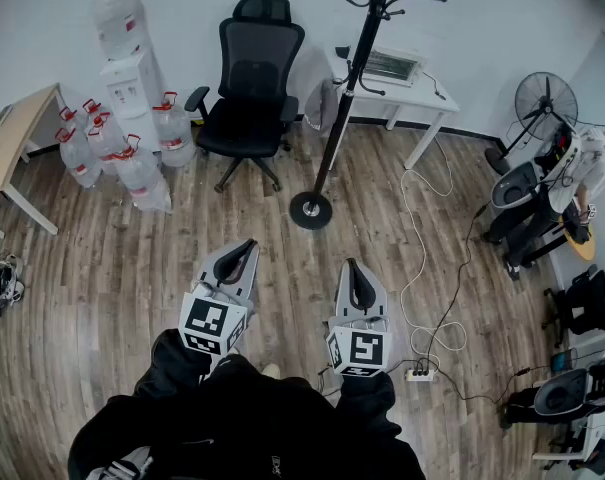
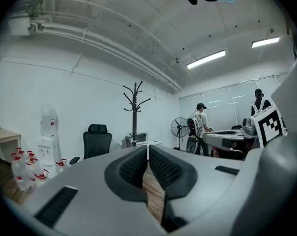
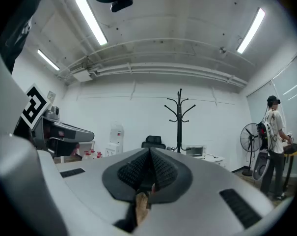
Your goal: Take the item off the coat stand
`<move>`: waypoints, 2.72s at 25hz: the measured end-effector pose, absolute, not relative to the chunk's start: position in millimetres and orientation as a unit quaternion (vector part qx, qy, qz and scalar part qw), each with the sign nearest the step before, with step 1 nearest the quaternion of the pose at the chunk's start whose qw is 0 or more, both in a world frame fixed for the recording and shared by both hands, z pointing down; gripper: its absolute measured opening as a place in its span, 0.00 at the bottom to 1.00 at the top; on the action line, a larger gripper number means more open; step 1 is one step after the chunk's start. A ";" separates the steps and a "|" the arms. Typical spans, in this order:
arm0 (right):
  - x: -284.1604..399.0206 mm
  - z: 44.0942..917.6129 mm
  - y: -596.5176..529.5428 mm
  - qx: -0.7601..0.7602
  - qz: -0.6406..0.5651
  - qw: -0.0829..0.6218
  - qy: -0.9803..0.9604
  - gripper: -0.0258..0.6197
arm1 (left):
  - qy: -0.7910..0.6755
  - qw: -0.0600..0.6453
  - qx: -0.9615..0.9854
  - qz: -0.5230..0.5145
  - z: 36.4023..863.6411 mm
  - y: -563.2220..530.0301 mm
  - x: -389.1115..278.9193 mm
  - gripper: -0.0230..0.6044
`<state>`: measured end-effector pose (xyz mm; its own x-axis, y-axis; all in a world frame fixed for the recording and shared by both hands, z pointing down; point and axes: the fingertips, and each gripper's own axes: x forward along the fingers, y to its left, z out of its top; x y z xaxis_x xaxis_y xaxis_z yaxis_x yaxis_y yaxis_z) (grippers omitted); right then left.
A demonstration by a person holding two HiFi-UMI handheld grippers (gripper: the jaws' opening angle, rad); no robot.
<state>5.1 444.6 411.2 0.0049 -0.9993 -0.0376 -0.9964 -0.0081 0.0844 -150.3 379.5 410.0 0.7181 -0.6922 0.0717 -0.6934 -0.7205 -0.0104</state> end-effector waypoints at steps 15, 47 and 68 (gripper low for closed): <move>25.4 423.0 416.5 0.703 -0.038 0.010 -0.711 0.07 | -0.382 0.010 0.923 0.037 419.5 353.4 -128.3 0.09; 39.4 402.0 34.1 0.761 -0.019 0.030 -0.647 0.07 | -0.287 0.017 0.957 0.041 401.6 -43.3 -94.2 0.09; 103.0 413.6 -74.8 0.771 -0.018 0.023 -0.636 0.07 | -0.279 0.015 0.959 0.045 412.5 -158.3 -33.1 0.09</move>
<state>103.0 -74.8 413.6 0.1900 -0.9818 0.0008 -0.9801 -0.1897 0.0586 -33.1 -158.3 412.5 0.8408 -0.5330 0.0948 -0.5357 -0.8444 0.0045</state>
